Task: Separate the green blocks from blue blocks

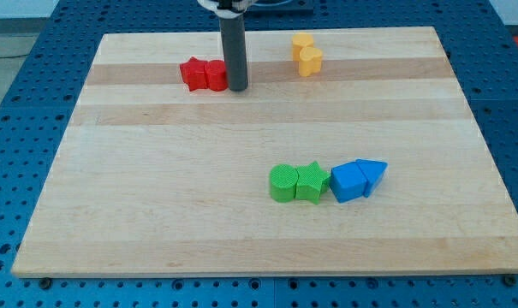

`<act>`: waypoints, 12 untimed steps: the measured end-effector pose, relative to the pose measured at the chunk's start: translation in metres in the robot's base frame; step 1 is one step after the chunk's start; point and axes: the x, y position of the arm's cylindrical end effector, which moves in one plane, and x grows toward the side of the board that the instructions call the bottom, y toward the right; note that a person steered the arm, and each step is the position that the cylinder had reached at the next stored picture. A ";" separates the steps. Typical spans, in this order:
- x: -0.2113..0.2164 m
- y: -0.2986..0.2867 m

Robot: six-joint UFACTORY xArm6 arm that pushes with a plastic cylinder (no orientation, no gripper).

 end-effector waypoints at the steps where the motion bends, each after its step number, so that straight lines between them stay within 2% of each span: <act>1: 0.040 0.018; 5: 0.125 0.093; 7: 0.138 0.097; 11: 0.144 0.150; 12: 0.161 0.151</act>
